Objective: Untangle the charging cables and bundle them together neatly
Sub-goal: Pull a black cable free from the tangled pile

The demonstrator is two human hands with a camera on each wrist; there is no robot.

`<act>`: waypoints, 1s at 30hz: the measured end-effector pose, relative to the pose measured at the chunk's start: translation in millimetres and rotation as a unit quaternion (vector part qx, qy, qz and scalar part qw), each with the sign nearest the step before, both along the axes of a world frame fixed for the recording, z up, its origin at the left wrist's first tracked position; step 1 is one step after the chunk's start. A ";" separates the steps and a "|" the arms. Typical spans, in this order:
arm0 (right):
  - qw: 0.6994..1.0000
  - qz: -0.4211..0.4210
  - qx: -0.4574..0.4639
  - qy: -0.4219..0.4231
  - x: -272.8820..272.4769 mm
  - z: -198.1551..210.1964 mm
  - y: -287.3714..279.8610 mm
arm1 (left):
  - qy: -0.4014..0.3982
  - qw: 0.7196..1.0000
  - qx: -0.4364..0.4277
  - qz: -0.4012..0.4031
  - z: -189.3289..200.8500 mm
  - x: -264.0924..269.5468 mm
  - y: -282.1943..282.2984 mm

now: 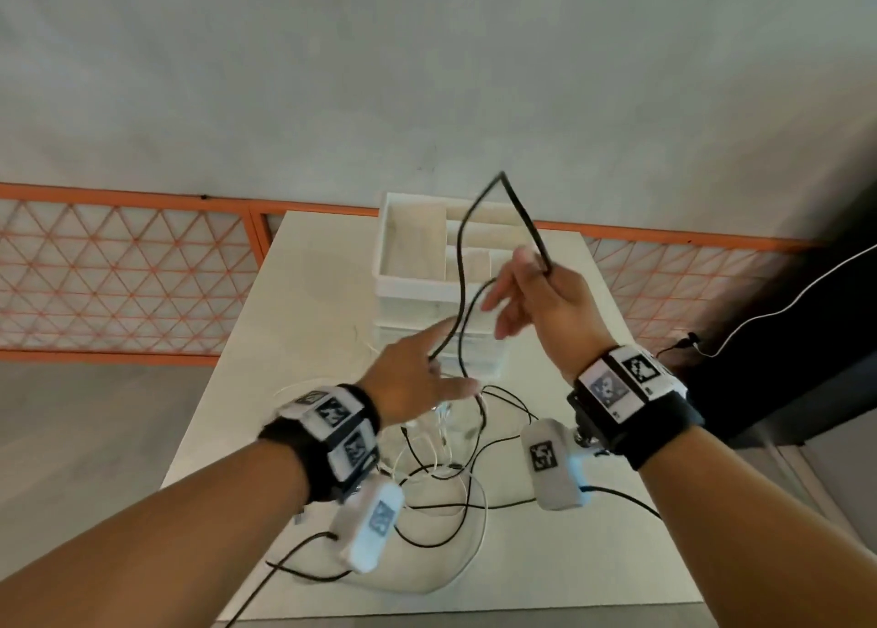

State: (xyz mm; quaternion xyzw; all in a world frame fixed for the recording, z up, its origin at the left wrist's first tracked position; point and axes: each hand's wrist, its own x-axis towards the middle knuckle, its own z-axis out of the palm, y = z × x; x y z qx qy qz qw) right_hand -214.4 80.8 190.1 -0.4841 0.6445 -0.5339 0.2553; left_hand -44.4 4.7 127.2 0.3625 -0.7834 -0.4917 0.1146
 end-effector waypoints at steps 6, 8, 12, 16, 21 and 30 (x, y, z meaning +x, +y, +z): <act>0.977 -0.175 -0.082 -0.091 -40.5 5.7 -5.8 | -0.293 0.954 -0.018 -0.063 -51.2 -9.0 6.3; 0.969 -0.244 -0.018 -0.041 -67.6 -8.7 5.2 | -0.377 0.922 -0.011 -0.092 -61.0 11.9 0.6; 0.954 -0.264 0.106 0.094 -85.1 -26.2 19.3 | -0.490 0.867 -0.044 -0.085 -62.0 52.7 -24.2; 0.965 -0.199 0.073 0.154 -88.9 -30.1 8.3 | -0.385 0.922 0.016 -0.044 -23.4 65.4 -38.4; 0.941 -0.137 0.206 0.229 -113.3 -59.6 10.6 | -0.116 0.988 0.082 0.054 24.1 68.5 -51.4; 0.950 0.070 0.262 0.153 -29.3 -81.7 24.4 | -0.045 0.994 -0.101 0.013 22.2 73.0 -19.3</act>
